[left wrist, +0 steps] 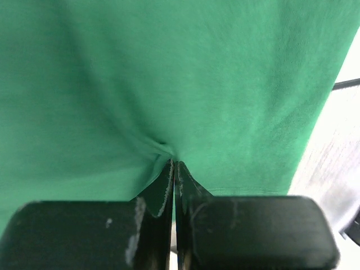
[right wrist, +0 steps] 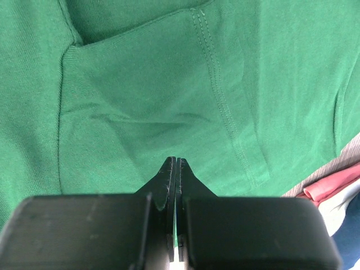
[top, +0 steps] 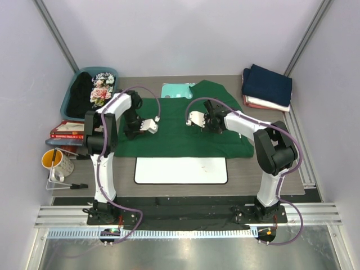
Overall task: Fold and stack the t-shirts
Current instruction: Fold the flattened tshirt in 1/3 of the way
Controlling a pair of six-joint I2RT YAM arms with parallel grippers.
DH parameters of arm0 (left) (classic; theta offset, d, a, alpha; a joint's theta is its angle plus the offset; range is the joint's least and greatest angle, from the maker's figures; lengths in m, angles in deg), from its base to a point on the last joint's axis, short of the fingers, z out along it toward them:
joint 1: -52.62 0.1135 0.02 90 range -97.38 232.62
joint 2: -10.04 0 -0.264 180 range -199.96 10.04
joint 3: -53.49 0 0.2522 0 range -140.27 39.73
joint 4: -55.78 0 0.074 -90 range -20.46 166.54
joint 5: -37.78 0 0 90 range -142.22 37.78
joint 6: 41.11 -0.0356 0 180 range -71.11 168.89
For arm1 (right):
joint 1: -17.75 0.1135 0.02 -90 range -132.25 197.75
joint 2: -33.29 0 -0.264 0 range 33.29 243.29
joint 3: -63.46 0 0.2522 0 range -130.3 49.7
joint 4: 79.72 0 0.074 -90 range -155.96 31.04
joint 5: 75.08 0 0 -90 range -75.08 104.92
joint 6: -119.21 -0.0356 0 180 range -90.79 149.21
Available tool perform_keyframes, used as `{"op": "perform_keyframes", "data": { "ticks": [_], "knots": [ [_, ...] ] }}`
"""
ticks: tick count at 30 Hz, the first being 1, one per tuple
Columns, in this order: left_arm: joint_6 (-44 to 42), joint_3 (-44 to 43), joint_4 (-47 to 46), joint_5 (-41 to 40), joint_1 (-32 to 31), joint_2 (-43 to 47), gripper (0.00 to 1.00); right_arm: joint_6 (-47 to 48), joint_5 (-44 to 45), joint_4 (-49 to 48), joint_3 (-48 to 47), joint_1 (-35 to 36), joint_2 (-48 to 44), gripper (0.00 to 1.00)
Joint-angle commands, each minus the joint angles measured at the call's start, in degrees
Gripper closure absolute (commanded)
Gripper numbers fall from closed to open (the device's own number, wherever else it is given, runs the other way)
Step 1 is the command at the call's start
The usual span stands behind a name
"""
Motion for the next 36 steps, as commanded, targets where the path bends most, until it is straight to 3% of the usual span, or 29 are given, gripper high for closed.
{"op": "perform_keyframes", "data": {
  "ticks": [1, 12, 24, 36],
  "knots": [
    [3.86, 3.34, -3.22, -7.07, -0.06, 1.03, 1.00, -1.19, -0.68, -0.13, -2.55, 0.20, -1.40, 0.99],
    [10.55, 8.09, -22.04, -12.52, 0.47, 6.30, 1.00, -1.80, -1.03, -0.04, -2.37, 0.29, -1.40, 0.99],
    [11.26, 7.48, -19.50, -6.82, 1.08, 11.14, 1.00, 0.22, -0.51, 0.40, 2.63, 0.81, 1.32, 0.99],
    [10.38, 8.71, -24.33, -12.61, 2.22, 7.10, 1.00, -0.48, 0.02, 0.48, 0.88, 0.81, 3.87, 0.99]
  ]
}}
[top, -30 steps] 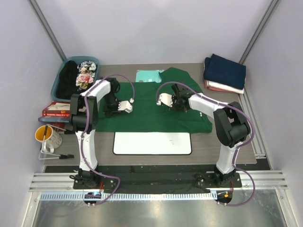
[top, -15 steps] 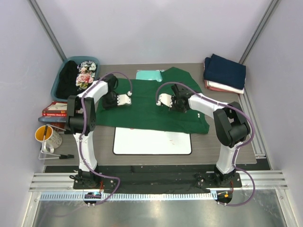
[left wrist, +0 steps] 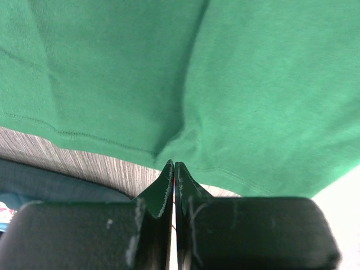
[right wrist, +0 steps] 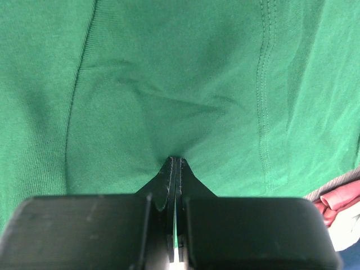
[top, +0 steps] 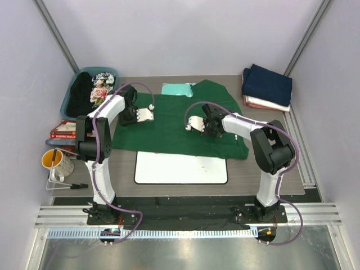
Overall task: Fold and stack the t-shirts
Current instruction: Fold the flattened tshirt in 1/3 of the way
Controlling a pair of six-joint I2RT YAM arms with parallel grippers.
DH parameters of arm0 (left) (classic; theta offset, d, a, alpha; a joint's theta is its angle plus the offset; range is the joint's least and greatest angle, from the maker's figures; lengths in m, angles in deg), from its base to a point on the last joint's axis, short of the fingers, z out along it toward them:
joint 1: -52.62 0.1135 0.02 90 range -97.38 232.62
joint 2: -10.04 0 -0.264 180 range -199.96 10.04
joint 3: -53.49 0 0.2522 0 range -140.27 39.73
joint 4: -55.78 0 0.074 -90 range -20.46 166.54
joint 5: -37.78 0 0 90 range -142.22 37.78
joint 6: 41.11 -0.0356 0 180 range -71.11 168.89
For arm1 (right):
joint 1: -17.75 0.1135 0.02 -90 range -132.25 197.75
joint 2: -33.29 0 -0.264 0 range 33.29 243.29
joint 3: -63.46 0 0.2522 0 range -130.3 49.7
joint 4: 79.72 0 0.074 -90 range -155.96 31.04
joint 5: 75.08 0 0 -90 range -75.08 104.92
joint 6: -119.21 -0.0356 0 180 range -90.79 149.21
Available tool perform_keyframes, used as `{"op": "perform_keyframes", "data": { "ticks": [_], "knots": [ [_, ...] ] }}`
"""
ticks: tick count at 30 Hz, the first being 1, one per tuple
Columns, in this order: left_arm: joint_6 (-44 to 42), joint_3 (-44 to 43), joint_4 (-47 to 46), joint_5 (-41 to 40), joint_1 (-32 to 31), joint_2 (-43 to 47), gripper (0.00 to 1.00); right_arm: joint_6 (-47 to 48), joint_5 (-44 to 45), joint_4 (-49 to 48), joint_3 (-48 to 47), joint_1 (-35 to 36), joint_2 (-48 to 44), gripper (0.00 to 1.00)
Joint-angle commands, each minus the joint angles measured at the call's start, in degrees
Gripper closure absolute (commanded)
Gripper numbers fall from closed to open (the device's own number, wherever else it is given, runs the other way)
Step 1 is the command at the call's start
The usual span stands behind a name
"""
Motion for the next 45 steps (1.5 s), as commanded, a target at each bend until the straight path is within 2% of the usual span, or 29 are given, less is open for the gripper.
{"op": "perform_keyframes", "data": {
  "ticks": [1, 8, 16, 19, 20, 21, 23, 24, 26, 27, 30, 33, 37, 38, 45],
  "knots": [
    [-0.18, 1.14, -4.15, -2.56, 0.52, -1.66, 1.00, -0.81, -0.70, 0.42, -0.91, 0.13, 2.26, 0.99],
    [0.35, 2.99, -6.62, -5.28, 0.61, -4.13, 1.00, -0.72, -0.08, 0.51, -0.74, 0.13, 1.64, 0.99],
    [2.98, 8.27, -21.03, -15.65, 0.96, -2.55, 1.00, -0.37, 1.85, -0.11, -0.30, 0.14, 0.15, 0.99],
    [5.87, 7.66, -23.41, -14.96, 0.87, 0.08, 1.00, -0.11, 3.43, -1.25, 0.14, 0.13, -0.99, 0.99],
    [6.59, 7.31, -23.15, -14.08, 0.78, 1.14, 0.98, -0.11, 3.78, -1.51, 0.05, 0.13, -1.87, 0.99],
    [7.29, 7.04, -22.63, -12.77, 0.78, 2.10, 0.93, -0.11, 4.48, -1.69, 0.05, 0.13, -2.31, 0.98],
    [7.74, 7.21, -21.05, -8.47, 0.44, 5.95, 0.80, 0.07, 5.19, -2.31, -0.38, 0.13, -3.62, 0.89],
    [7.47, 7.56, -18.60, -6.97, 0.35, 7.20, 0.77, 0.15, 6.15, -2.31, -0.65, 0.05, -4.15, 0.75],
    [5.99, 8.44, -16.13, -2.93, -0.18, 11.40, 0.72, -0.02, 6.42, -2.04, -1.44, -0.04, -5.73, 0.59],
    [5.28, 9.58, -13.16, -1.43, -0.27, 13.00, 0.71, -0.02, 5.72, -1.78, -1.44, -0.13, -8.27, 0.44],
    [0.46, 14.30, -9.19, 3.14, -0.97, 18.36, 0.68, 0.85, 2.13, 1.55, -0.74, -0.04, -13.80, 0.30],
    [-5.50, 23.08, -10.92, 2.45, -2.11, 22.84, 0.66, 2.70, -2.63, 6.39, 3.03, 0.40, -18.47, 0.21],
    [-10.54, 33.04, -16.29, 1.04, -2.99, 26.63, 0.56, 6.21, -6.67, 7.45, 14.34, 2.06, -28.82, 0.12],
    [-10.89, 35.58, -16.99, 1.04, -3.26, 27.07, 0.50, 6.92, -7.28, 7.88, 16.03, 2.59, -30.42, 0.12],
    [-13.53, 42.19, -24.28, -1.94, -4.58, 26.46, 0.45, 15.44, -6.50, 8.86, 30.27, 4.26, -42.56, 0.09]
  ]
}}
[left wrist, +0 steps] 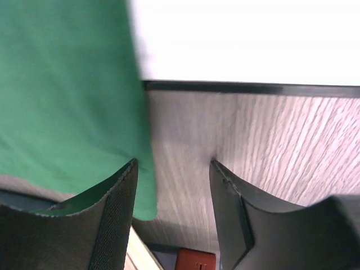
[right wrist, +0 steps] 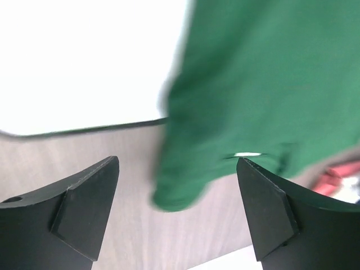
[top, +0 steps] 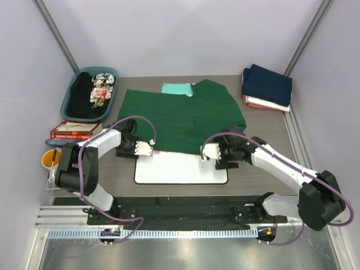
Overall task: Fold and stack the t-shirts
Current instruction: Fold the flattened tshirt in 1/3 of the way
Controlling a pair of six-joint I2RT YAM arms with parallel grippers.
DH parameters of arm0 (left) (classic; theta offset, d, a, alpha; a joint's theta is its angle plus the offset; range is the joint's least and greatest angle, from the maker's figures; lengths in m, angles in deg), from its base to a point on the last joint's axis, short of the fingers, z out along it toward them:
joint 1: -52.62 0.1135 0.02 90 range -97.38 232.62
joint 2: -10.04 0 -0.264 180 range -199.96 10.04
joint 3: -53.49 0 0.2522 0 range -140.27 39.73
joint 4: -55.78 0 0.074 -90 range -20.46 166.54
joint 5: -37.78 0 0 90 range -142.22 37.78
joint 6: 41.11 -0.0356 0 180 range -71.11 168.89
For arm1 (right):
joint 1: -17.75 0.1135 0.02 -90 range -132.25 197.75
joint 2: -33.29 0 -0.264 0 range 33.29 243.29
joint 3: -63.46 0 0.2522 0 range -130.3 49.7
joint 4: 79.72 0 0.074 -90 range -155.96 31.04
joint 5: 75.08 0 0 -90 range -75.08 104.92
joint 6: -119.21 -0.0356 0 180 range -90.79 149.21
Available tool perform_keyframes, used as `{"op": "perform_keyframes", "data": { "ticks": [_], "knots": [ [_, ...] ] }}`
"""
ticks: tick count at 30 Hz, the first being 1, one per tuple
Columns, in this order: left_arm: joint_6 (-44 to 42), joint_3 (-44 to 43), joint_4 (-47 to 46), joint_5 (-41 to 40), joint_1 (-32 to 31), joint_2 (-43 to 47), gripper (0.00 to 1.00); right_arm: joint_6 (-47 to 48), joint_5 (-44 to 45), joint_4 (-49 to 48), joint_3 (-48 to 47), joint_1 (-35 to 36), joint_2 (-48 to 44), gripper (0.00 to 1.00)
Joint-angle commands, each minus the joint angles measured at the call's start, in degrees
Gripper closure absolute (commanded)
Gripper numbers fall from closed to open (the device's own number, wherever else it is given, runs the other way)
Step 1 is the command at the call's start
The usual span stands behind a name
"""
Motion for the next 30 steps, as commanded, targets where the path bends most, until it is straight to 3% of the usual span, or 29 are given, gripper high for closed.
{"op": "perform_keyframes", "data": {
  "ticks": [1, 10, 19, 21, 24, 25, 26, 30],
  "knots": [
    [-3.17, 0.51, -6.81, -1.79, -0.64, -0.36, 0.45, 7.59, -0.10, 1.69, 5.91, 0.48, -5.95, 0.09],
    [-1.33, -2.56, -7.51, -3.03, -1.35, -4.84, 0.46, 9.81, 8.94, -10.15, 18.04, 0.48, -5.45, 0.08],
    [-1.07, -3.27, -5.05, -1.89, -1.43, -5.55, 0.51, 7.53, 10.89, -22.65, 18.06, 0.40, 3.35, 0.12],
    [-1.15, -3.27, -4.35, -1.27, -1.35, -5.37, 0.55, 7.87, 10.46, -23.36, 17.88, 0.40, 4.32, 0.16],
    [-1.07, -3.53, -2.59, -0.22, -1.35, -5.11, 0.73, 7.96, 10.63, -23.45, 17.35, 0.40, 5.55, 0.29],
    [-0.98, -3.79, -1.98, 0.31, -1.35, -5.02, 0.86, 8.05, 10.89, -23.28, 17.09, 0.40, 5.64, 0.34],
    [-0.98, -4.14, 0.03, 0.75, -1.35, -5.02, 0.96, 8.14, 10.89, -23.10, 17.00, 0.40, 5.64, 0.46],
    [-1.59, -5.64, 6.63, 4.52, -1.35, -4.41, 1.00, 8.14, 11.33, -19.60, 15.33, 0.40, 5.82, 0.69]
  ]
}}
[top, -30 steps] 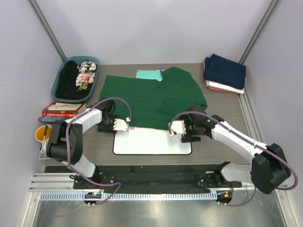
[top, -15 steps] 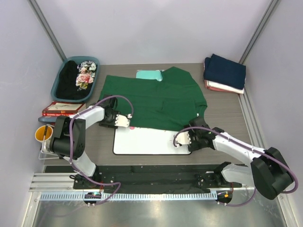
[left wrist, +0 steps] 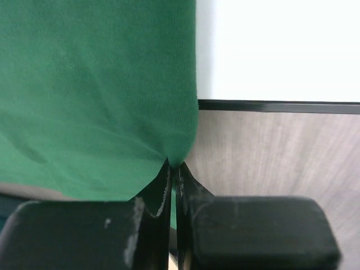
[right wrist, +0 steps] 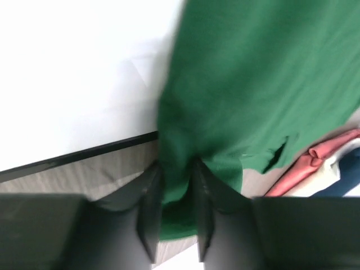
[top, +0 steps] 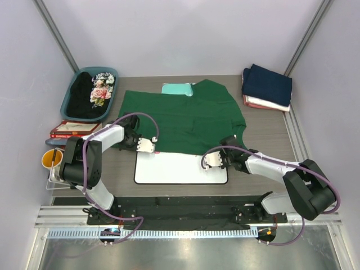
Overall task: Fold and stack the t-shirts
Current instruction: Fold the flattened tshirt in 1/3 of the way
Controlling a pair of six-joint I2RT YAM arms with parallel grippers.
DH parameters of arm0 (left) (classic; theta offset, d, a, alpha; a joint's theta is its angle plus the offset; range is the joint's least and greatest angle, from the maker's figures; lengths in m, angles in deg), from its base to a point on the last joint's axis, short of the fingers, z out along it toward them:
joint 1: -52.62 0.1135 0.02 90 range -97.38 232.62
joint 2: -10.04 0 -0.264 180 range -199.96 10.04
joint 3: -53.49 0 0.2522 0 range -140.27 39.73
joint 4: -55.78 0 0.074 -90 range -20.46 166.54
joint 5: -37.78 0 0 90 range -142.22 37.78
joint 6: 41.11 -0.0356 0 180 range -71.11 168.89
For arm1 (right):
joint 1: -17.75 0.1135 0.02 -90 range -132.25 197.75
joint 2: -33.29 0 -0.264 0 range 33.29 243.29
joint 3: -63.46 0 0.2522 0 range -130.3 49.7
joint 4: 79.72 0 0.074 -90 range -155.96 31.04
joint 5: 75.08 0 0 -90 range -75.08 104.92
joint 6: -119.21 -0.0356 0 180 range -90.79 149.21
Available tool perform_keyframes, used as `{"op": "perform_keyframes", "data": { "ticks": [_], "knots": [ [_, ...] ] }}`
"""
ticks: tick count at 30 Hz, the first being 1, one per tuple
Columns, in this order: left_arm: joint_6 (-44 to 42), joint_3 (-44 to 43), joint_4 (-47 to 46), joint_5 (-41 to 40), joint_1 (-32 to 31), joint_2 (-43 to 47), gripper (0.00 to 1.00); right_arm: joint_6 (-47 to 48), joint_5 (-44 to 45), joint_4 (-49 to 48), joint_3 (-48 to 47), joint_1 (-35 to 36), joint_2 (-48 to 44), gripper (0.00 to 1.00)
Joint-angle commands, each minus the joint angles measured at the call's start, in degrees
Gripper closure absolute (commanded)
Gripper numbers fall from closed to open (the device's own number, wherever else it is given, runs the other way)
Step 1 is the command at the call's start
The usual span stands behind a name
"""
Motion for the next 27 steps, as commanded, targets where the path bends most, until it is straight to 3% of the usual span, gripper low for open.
{"op": "perform_keyframes", "data": {
  "ticks": [1, 2, 5, 11, 18, 24, 26, 27],
  "knots": [
    [-0.30, -2.67, 10.39, 6.34, -0.19, 0.51, 1.00, -1.17, -2.11, 5.66, -1.85, 0.11, 0.83, 0.72],
    [-0.48, -3.71, 13.98, 7.57, -0.19, 0.60, 1.00, -1.43, -2.28, 6.80, -2.55, 0.02, 0.57, 0.78],
    [-0.83, -6.35, 22.41, 9.33, -0.19, 0.95, 1.00, -1.61, -3.25, 13.12, -5.54, 0.11, -0.39, 0.83],
    [-3.29, -9.09, 35.96, 12.41, -0.19, 1.92, 1.00, -1.52, -6.58, 25.69, -10.38, 0.02, -3.82, 0.85],
    [-8.47, -4.61, 41.17, 10.66, -1.15, 6.40, 1.00, 0.93, -9.58, 42.82, -14.07, 0.02, -6.02, 0.85],
    [-7.70, -1.09, 42.31, 11.80, -4.57, 9.56, 1.00, 1.81, -9.58, 48.64, -13.02, 0.02, -6.90, 0.86],
    [-5.85, -0.82, 41.87, 12.41, -5.46, 10.09, 0.83, 1.47, -9.05, 49.26, -12.32, 0.02, -6.90, 0.75],
    [-4.88, -1.00, 42.13, 12.76, -5.81, 10.01, 0.64, 1.20, -8.97, 49.78, -12.32, 0.02, -6.90, 0.69]
  ]
}}
